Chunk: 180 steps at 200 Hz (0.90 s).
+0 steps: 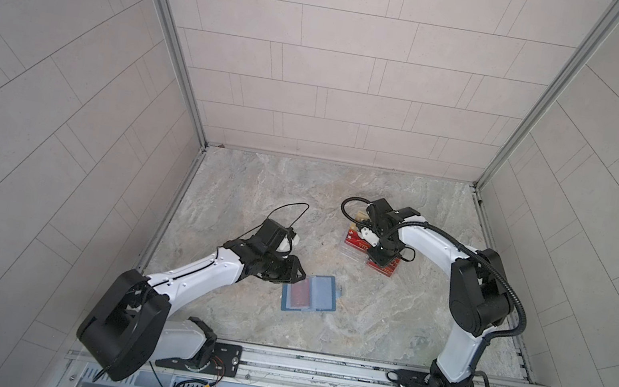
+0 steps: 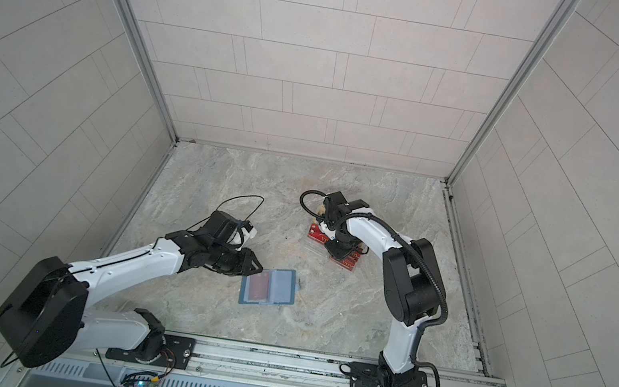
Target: Put the credit cards into the card holder
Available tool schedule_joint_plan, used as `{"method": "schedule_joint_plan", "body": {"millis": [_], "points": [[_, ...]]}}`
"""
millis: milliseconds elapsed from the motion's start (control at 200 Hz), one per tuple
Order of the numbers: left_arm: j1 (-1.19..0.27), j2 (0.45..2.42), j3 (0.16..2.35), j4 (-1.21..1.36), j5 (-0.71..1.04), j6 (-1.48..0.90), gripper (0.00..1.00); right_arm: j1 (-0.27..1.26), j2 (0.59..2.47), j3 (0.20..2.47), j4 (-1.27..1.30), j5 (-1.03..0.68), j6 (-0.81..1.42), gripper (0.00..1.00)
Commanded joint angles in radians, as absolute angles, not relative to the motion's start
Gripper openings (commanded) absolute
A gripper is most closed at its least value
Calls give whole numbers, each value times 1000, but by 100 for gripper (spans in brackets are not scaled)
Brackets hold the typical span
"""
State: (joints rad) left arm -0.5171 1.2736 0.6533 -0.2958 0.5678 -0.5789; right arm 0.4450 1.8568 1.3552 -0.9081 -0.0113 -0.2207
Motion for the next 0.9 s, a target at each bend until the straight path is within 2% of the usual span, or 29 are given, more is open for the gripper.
{"method": "schedule_joint_plan", "body": {"millis": [0, 280, 896], "points": [[-511, 1262, 668, -318, 566, -571, 33, 451, 1857, 1367, -927, 1, -230, 18], [-511, 1275, 715, -371, 559, -542, 34, 452, 1861, 1368, -942, -21, -242, 18], [-511, 1273, 747, -400, 555, -532, 34, 457, 1848, 1379, -954, -21, -256, 13]]}}
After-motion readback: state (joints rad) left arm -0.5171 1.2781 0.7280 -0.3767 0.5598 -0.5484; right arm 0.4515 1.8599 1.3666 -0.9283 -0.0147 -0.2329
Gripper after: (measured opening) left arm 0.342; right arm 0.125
